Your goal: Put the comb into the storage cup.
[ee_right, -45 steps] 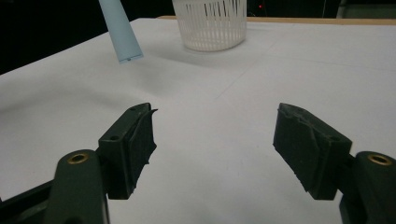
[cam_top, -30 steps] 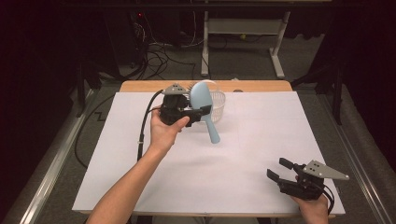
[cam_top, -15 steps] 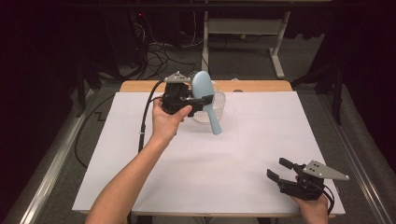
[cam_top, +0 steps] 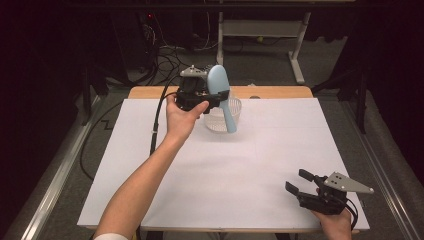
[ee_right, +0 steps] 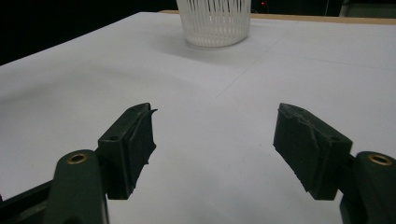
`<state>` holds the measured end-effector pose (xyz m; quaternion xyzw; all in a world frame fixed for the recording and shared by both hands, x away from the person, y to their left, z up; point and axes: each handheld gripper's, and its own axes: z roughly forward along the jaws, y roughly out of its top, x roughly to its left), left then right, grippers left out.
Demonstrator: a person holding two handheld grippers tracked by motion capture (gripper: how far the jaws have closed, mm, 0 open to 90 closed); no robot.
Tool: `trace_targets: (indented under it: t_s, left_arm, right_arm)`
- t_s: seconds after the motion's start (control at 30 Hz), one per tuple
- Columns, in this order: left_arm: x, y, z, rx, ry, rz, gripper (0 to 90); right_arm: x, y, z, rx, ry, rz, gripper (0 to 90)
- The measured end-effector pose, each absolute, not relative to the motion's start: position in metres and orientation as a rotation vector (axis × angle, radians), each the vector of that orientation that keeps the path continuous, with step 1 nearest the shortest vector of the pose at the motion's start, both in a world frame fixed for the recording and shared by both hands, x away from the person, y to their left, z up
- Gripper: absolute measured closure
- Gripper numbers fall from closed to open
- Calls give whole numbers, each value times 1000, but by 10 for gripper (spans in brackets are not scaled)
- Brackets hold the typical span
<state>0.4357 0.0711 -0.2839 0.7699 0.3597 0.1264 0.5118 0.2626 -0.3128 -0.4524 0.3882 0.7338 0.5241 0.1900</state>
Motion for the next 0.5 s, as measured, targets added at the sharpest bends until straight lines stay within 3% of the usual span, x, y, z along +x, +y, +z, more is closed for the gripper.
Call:
trace_targets:
  t_s: [0.5]
  left_arm:
    - [456,72,-287,1827,929,336,501]
  right_arm:
    - [263,-315,-453,1103,2053,1476,290]
